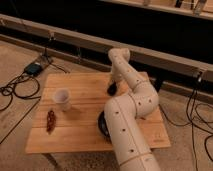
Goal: Place the eraser in the ceramic cup
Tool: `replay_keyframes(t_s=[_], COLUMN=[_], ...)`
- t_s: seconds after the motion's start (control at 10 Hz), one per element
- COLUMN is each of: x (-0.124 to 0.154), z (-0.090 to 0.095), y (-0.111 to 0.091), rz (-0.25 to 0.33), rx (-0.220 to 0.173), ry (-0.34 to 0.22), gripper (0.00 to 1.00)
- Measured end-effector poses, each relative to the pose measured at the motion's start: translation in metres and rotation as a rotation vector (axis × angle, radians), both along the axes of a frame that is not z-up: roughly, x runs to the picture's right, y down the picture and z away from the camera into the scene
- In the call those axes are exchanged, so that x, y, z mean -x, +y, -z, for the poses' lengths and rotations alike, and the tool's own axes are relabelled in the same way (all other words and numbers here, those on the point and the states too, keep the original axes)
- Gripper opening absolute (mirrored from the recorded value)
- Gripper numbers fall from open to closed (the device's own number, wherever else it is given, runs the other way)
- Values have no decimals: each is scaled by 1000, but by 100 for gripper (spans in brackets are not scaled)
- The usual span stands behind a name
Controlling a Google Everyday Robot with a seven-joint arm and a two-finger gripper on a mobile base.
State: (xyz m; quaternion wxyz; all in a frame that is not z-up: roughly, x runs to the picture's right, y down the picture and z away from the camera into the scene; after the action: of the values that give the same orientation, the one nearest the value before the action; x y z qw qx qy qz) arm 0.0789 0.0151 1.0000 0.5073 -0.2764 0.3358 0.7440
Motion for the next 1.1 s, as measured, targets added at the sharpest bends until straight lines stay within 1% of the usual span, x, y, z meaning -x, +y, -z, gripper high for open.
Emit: replay_keyframes(t_s=[0.8,1.1], x=[14,15], z=[26,26], y=[15,15], rz=[-62,-62], rx=[111,112], ry=[-31,-31], gripper=[0,0])
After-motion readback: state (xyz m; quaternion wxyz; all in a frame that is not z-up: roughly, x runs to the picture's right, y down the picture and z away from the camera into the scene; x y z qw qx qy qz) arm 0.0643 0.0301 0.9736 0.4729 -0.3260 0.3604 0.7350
